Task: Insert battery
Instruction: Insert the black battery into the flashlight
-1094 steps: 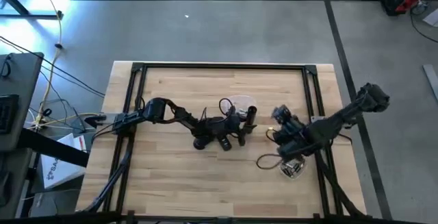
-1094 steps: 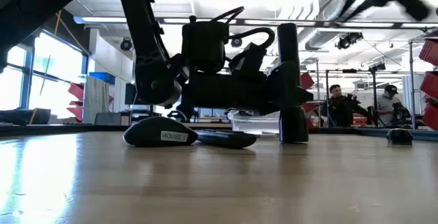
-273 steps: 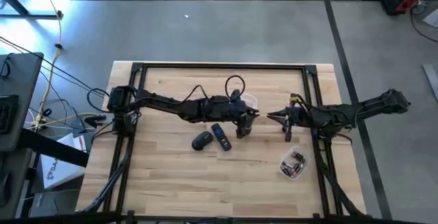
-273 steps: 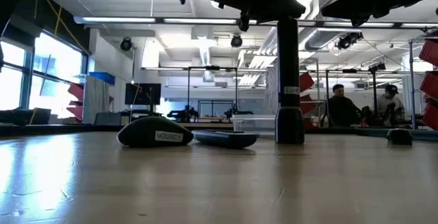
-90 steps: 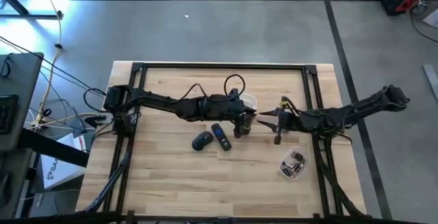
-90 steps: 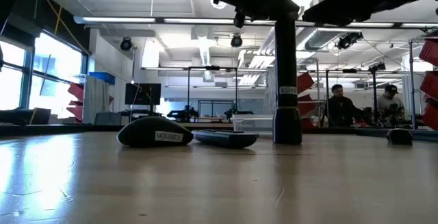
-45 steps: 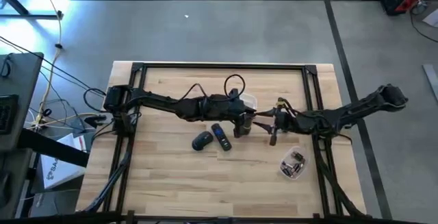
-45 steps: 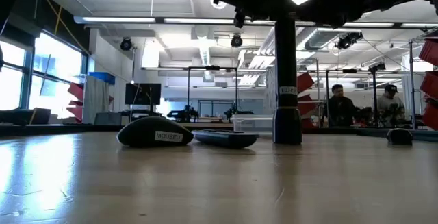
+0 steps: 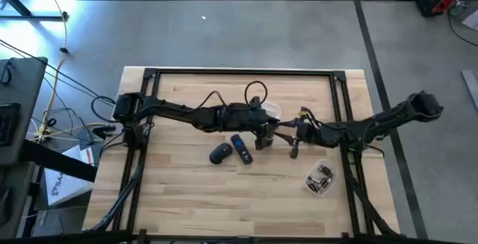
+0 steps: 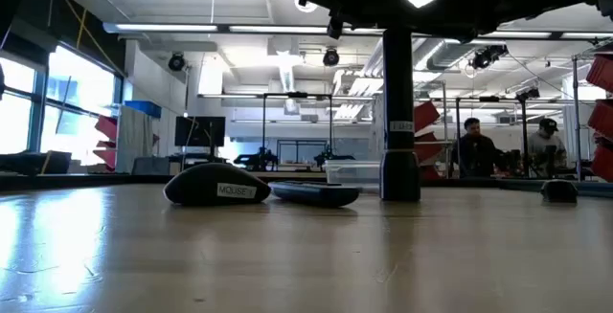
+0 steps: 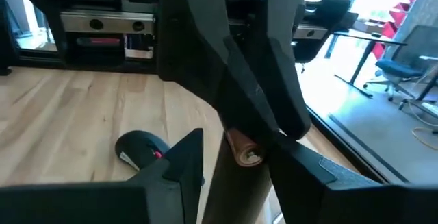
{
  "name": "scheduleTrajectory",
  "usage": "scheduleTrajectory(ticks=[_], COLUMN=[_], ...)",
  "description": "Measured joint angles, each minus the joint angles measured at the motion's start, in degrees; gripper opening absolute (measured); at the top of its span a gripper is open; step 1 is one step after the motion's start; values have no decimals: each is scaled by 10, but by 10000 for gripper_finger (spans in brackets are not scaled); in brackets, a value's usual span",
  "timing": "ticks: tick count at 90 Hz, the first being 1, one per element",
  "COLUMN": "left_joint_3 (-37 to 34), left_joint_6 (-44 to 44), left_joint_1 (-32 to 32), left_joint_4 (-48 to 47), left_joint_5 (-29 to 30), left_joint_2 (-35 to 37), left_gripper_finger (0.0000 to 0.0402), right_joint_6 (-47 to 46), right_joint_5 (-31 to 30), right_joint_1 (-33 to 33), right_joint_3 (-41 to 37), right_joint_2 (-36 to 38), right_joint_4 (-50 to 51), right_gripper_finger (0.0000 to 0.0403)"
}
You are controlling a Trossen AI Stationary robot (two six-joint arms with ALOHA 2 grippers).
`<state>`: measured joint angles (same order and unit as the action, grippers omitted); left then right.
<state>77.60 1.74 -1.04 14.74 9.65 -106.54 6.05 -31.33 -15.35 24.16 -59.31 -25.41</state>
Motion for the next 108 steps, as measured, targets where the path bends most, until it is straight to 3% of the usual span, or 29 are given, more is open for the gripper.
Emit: scheduleTrajectory(ticks=[39,62,79,108], left_joint_3=[0,-1,-1,-1], left_joint_6=[5,47,83,80], left_joint_1=[0,-8,-20,-21], left_joint_4=[0,23,5,-120], left_joint_5=[-2,1,-2,-49], left_joint_2=[0,5,47,99], left_gripper_finger=[46,46,55,137], right_joint_6=[19,19,19,43], right_joint_5=[-2,3,3,1], right_joint_1=[0,0,0,0], right_joint_3=[0,0,0,0], right_joint_2=[0,0,0,21], right_joint_4=[0,0,-2,-19], right_gripper_finger=[11,12,11,10])
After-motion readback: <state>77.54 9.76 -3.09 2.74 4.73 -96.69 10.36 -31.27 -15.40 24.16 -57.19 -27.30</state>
